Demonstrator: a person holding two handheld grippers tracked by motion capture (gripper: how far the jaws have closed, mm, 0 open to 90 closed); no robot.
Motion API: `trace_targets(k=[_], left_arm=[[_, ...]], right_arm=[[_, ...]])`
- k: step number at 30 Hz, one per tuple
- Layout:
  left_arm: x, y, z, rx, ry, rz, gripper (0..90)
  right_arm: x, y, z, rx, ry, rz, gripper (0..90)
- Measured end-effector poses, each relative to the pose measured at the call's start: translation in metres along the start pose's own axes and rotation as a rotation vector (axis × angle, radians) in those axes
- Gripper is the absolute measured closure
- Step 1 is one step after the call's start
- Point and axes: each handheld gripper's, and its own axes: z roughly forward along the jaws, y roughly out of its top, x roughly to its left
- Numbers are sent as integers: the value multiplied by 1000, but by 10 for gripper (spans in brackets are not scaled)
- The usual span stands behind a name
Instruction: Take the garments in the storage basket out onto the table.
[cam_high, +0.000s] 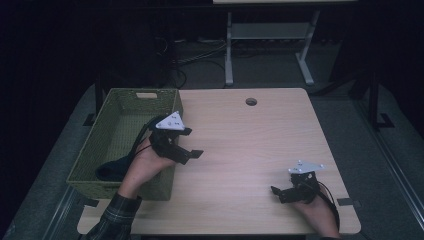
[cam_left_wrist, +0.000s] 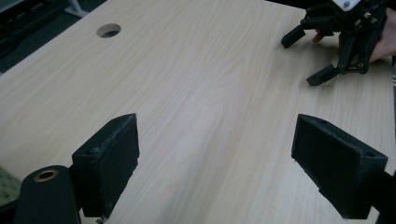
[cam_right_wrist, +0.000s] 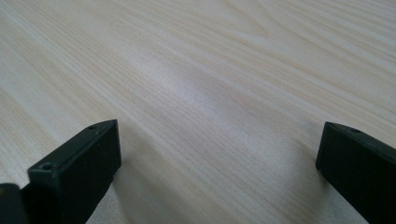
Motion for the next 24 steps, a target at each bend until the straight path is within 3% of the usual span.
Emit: trace_targets(k=[5,13,24], left_arm=[[8,-4,-14,-3,23,-18,145],[16,-9,-24,3,41,-36,145],[32,-19,-47,-14,101,-78,146]], right_arm=[[0,0,0,-1,1,0,0],[0,0,0,-1,1,0,0],[0,0,0,-1,1,0,0]])
